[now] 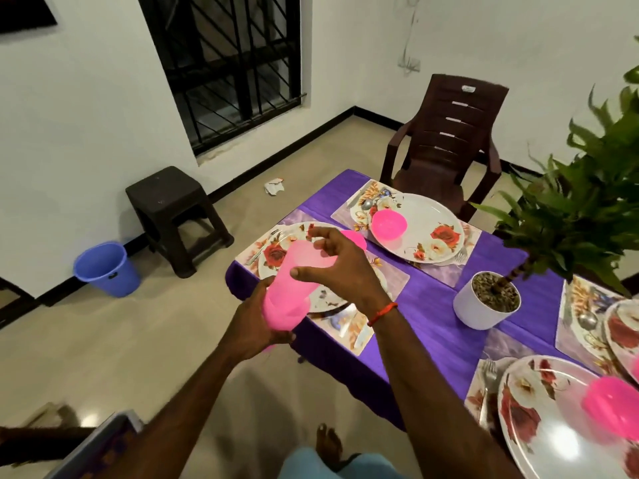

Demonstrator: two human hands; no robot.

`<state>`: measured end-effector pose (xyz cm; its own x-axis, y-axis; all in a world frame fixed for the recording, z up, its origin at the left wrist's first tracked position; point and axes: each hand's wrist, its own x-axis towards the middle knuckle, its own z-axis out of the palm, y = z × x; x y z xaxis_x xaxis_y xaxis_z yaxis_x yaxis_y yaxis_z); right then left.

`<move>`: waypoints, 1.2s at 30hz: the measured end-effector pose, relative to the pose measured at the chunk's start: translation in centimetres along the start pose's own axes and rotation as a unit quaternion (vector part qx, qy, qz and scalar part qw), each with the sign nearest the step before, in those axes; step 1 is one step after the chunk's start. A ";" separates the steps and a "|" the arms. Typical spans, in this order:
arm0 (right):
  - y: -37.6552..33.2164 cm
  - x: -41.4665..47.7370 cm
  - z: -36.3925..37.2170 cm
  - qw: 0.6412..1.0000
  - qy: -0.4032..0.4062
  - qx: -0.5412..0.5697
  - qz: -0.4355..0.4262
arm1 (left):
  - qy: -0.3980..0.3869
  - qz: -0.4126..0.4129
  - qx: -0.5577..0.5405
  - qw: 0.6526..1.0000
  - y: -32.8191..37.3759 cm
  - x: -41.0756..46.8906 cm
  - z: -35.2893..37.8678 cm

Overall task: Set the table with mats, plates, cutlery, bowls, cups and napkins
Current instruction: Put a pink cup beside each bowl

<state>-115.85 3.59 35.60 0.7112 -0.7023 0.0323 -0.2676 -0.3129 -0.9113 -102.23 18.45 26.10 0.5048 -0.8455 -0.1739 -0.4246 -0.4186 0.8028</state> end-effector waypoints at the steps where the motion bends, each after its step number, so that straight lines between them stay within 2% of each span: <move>1: 0.3 1.1 -0.8 1.000 0.008 0.006 -0.001 | 0.001 -0.004 0.005 1.000 0.1 1.1 0.0; 7: 2.7 4.9 -6.5 0.996 0.079 0.047 0.003 | 0.036 -0.017 -0.027 0.999 1.2 6.3 0.4; 12: 7.3 7.0 -10.4 0.991 0.126 -0.035 0.018 | 0.057 -0.008 -0.078 0.995 2.3 8.6 2.6; 15: 11.1 7.8 -11.9 0.979 0.150 -0.129 0.042 | 0.051 0.014 -0.080 0.995 2.9 9.8 3.5; 18: 14.8 8.1 -12.6 0.969 0.137 -0.183 0.090 | 0.048 0.014 -0.080 0.996 3.0 10.9 4.1; 23: 18.0 8.0 -13.0 0.965 0.125 -0.192 0.129 | 0.058 0.014 -0.096 0.994 2.7 12.2 5.1; 36: 21.1 9.2 -11.4 0.963 0.111 -0.200 0.143 | 0.060 0.003 -0.082 0.995 2.0 12.4 4.9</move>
<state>-122.38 -16.81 21.35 0.4275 -0.9014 -0.0687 -0.6924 -0.2777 -0.6659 -100.48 5.57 22.74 0.5927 -0.7982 -0.1077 -0.3050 -0.3463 0.8872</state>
